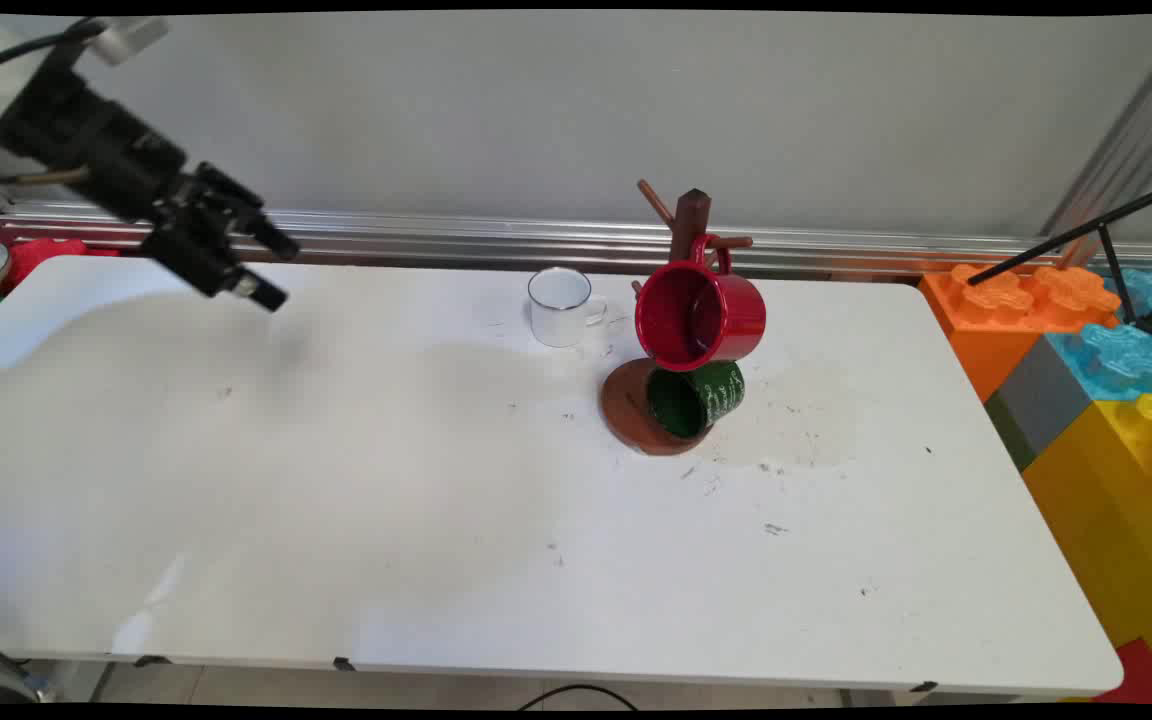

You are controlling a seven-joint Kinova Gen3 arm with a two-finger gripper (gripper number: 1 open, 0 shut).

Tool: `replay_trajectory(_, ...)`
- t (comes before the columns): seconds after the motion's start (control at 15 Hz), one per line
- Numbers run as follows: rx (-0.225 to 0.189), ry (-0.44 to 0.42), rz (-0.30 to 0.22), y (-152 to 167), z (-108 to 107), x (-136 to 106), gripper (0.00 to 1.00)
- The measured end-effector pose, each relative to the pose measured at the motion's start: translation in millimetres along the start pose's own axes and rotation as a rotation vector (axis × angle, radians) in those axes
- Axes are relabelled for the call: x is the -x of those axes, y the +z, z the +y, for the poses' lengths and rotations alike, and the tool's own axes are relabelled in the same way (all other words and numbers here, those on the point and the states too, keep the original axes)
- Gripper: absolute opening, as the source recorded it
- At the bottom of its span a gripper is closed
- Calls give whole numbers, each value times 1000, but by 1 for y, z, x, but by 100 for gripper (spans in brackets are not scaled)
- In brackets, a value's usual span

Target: Pick up the red mug from the rack

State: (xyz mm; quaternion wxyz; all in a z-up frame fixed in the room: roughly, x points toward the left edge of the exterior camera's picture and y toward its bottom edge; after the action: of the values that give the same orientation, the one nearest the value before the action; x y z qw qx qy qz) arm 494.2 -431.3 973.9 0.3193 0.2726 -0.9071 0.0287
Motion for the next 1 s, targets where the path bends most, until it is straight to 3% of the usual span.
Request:
replay_trajectory(0.27,-9,-65,21,16,16,-56,100)
replay_trajectory(1.0,-17,-221,88,70,74,-157,100)
